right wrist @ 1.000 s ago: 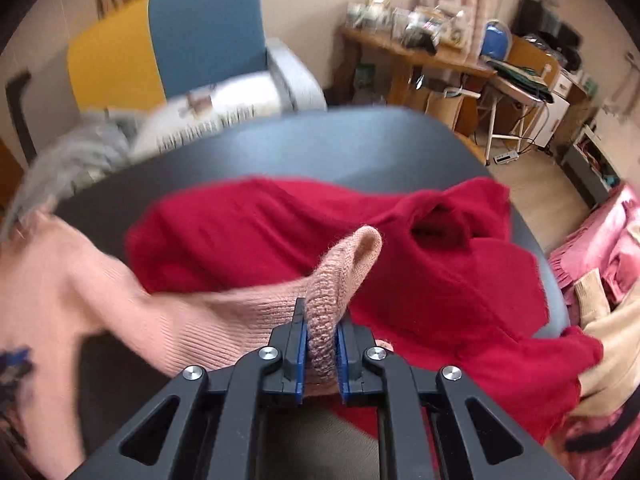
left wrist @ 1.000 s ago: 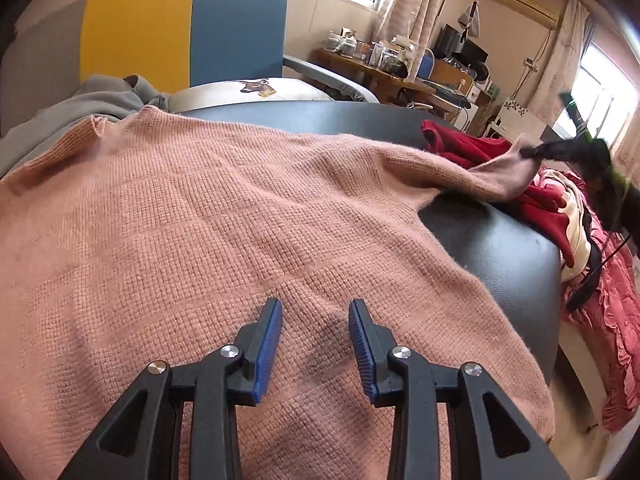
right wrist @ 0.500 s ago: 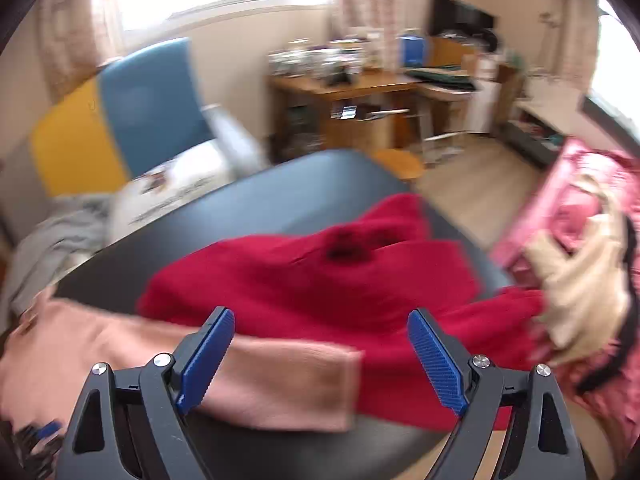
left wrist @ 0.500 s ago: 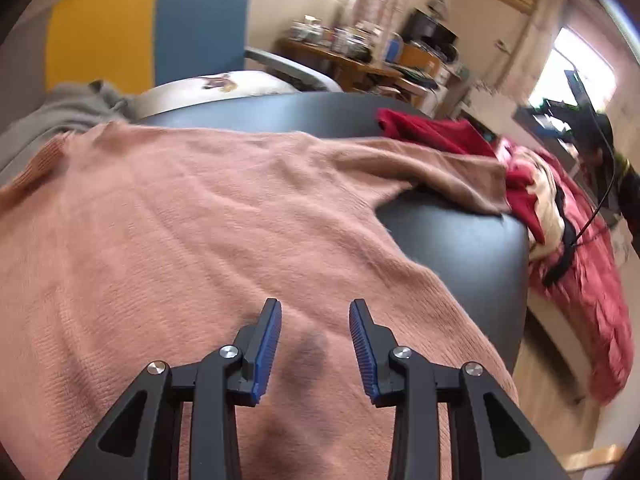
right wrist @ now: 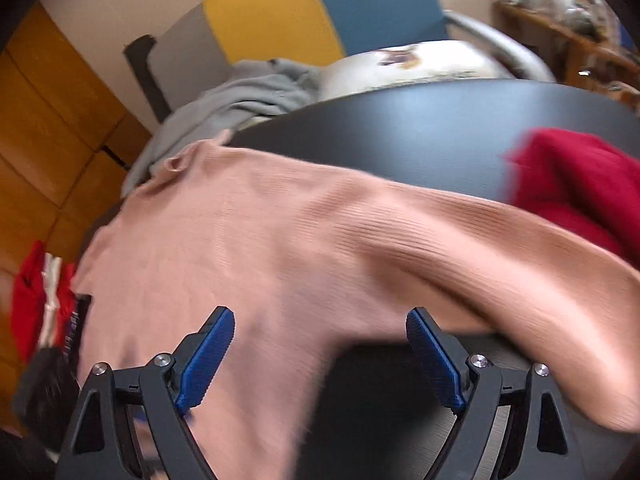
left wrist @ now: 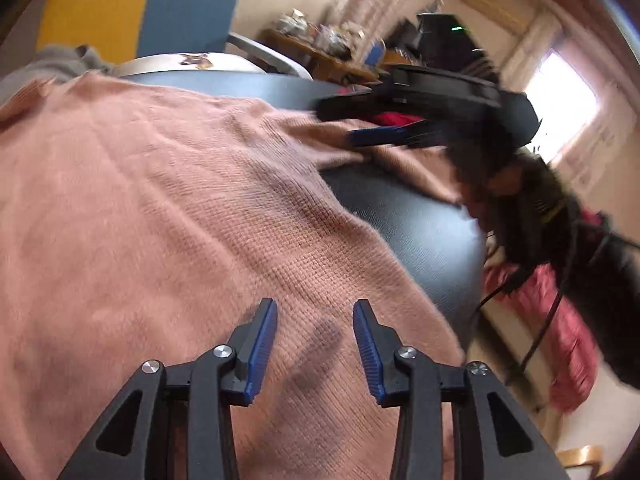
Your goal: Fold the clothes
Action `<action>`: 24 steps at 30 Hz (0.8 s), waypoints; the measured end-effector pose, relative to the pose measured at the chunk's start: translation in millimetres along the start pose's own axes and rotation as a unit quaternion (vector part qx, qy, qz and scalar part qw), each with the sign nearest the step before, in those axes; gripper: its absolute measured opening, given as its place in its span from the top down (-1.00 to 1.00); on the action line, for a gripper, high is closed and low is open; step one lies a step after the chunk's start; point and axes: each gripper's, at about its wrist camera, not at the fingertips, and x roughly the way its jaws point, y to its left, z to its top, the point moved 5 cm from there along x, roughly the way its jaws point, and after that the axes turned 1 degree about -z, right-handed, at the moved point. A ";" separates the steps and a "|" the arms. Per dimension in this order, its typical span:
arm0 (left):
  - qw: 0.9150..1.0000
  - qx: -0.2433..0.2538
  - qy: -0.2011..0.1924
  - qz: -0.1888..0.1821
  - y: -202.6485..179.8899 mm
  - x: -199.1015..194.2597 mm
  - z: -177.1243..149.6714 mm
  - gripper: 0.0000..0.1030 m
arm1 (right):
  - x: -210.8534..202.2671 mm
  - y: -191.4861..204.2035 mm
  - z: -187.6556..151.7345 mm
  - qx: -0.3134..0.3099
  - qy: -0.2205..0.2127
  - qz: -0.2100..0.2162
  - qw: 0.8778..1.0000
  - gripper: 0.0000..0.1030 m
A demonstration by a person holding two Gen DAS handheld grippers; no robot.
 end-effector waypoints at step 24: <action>0.985 -0.113 -0.069 0.111 280.2 -58.9 146.5 0.25 | 162.8 183.5 77.0 -0.176 -0.006 0.047 0.983 -0.78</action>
